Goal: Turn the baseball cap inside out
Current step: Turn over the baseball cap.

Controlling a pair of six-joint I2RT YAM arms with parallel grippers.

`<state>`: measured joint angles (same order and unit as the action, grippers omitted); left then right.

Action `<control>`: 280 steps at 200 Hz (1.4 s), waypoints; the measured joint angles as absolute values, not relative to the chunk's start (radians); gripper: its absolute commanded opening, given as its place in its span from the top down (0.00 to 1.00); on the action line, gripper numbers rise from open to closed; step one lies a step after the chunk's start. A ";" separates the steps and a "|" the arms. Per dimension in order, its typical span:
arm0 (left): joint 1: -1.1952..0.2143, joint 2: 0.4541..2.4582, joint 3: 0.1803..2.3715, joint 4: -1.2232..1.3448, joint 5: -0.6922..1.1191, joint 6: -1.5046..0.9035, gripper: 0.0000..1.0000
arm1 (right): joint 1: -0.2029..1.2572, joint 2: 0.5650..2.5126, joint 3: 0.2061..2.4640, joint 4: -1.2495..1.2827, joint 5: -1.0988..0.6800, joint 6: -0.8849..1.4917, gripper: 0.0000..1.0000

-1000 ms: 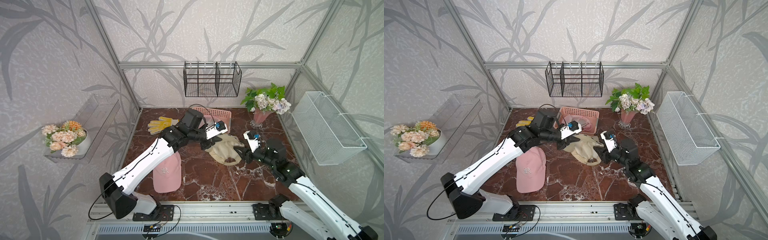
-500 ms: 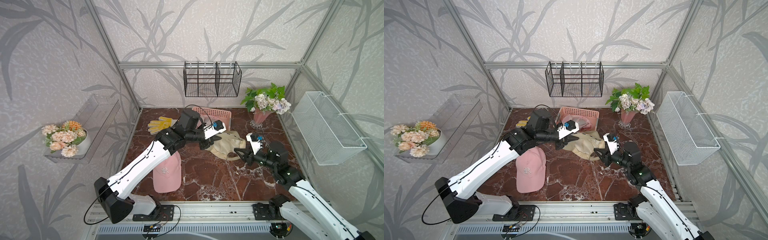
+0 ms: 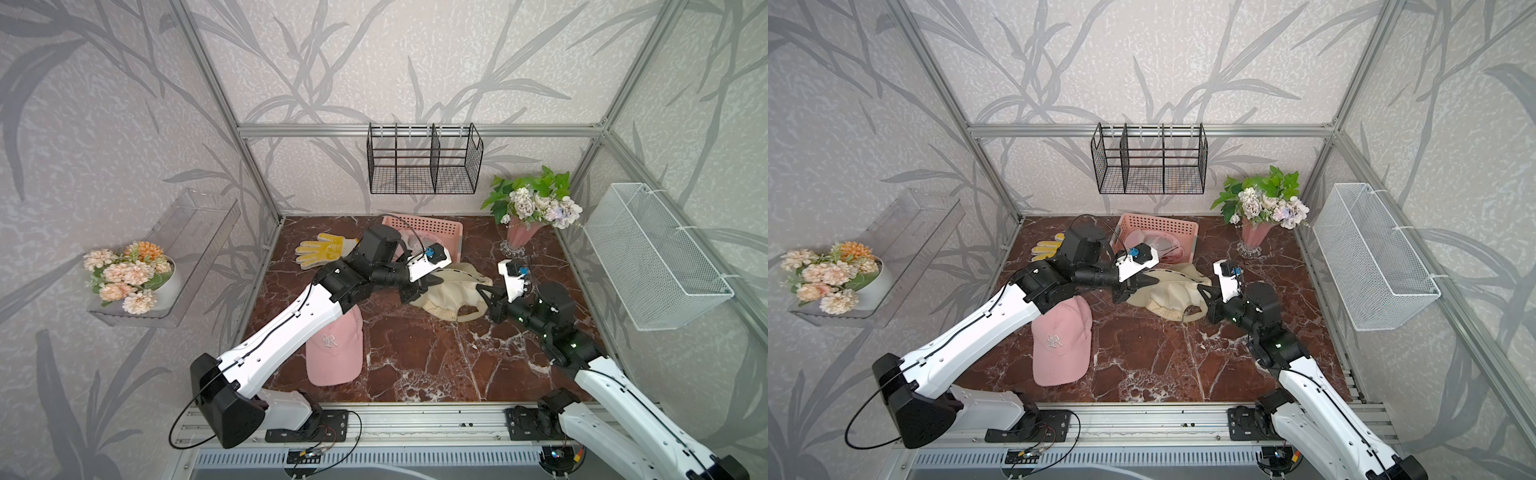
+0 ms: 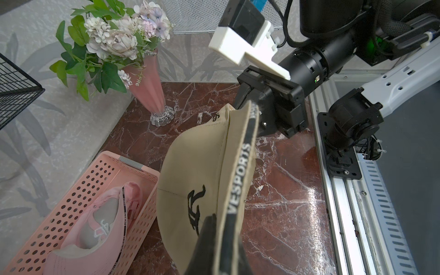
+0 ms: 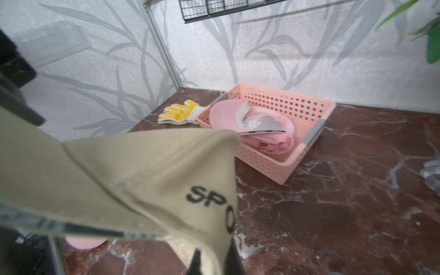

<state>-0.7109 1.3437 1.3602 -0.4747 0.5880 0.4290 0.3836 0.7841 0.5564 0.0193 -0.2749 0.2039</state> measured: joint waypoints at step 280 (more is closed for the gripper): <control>-0.702 1.291 1.246 -0.233 0.469 -0.029 1.00 | 0.479 0.884 0.590 -0.147 0.165 0.292 0.42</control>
